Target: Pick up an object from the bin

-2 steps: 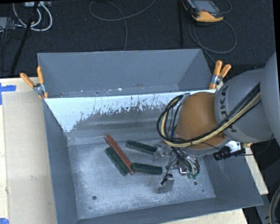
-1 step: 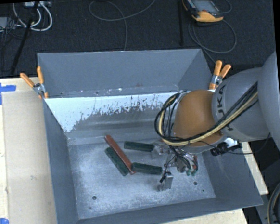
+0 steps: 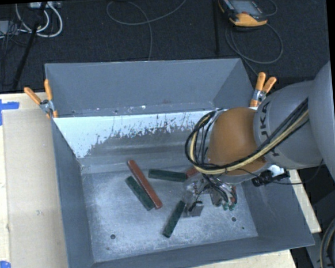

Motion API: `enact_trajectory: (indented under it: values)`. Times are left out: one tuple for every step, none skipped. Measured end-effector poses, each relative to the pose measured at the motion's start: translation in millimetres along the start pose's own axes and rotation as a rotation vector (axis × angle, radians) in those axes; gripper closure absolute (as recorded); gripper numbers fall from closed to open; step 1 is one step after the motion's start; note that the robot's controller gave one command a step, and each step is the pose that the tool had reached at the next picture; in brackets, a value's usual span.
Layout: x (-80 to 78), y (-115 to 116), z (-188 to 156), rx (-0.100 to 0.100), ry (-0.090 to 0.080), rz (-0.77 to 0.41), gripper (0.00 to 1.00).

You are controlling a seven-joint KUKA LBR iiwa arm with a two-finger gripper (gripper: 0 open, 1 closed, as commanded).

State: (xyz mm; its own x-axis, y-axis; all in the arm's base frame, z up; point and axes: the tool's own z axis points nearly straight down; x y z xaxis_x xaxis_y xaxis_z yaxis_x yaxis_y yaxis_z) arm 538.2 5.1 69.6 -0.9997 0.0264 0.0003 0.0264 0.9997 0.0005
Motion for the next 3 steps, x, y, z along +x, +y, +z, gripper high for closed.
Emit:
enact_trajectory:
  values:
    - [0.0, -0.2, 0.1, 0.000, 0.000, 0.001, 0.00]
    - [3.0, 43.2, 0.0, -0.001, -0.001, -0.419, 0.00]
    - [3.2, 41.8, -0.1, 0.000, 0.002, -0.415, 1.00]
